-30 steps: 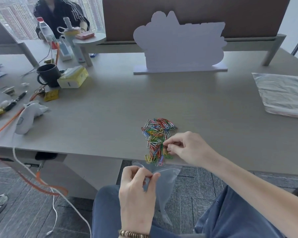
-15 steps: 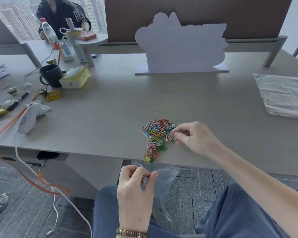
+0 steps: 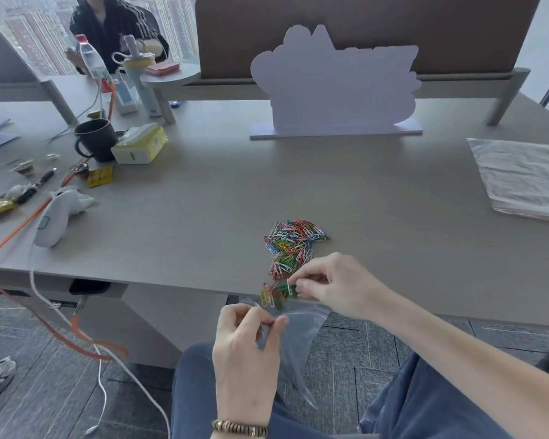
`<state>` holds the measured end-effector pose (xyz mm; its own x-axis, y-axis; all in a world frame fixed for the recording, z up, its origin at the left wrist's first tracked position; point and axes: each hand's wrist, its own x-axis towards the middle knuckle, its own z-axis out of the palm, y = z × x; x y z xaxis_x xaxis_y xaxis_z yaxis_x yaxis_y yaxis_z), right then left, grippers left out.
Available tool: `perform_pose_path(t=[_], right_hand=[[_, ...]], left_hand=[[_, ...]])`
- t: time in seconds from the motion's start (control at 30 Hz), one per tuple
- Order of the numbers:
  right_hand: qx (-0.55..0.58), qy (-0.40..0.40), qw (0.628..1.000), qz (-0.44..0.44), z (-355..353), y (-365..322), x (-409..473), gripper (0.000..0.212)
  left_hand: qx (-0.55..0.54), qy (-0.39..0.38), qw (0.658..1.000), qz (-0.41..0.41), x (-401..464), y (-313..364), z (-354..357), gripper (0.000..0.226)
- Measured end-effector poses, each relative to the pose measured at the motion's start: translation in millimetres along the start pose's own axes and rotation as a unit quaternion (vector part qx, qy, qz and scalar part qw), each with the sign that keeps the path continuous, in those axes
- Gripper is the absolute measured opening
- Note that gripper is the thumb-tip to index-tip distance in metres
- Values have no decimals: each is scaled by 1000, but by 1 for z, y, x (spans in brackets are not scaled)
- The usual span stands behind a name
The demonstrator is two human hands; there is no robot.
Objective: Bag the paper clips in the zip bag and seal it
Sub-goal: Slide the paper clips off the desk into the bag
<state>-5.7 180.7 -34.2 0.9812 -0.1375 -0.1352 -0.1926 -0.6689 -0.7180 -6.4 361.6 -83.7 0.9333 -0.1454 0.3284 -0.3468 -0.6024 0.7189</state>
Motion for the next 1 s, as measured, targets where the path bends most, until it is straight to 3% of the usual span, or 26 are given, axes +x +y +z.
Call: perform_pose_path(t=[0.2, 0.3, 0.47, 0.73, 1.0], right_hand=[[139, -65, 988, 21, -2, -6, -6, 14], [107, 2, 994, 16, -21, 0, 4, 12], [-57, 147, 986, 48, -49, 25, 39, 19], [-91, 48, 994, 40, -42, 21, 48, 35], [60, -9, 998, 32, -10, 3, 15, 24]], left_hand=[[-8, 2, 1000, -5, 3, -5, -2, 20], [-8, 2, 1000, -6, 3, -6, -3, 20], [-7, 1, 1000, -10, 2, -7, -4, 20], [-5, 3, 1000, -6, 3, -6, -3, 22], [1, 12, 1000, 6, 5, -7, -2, 22]])
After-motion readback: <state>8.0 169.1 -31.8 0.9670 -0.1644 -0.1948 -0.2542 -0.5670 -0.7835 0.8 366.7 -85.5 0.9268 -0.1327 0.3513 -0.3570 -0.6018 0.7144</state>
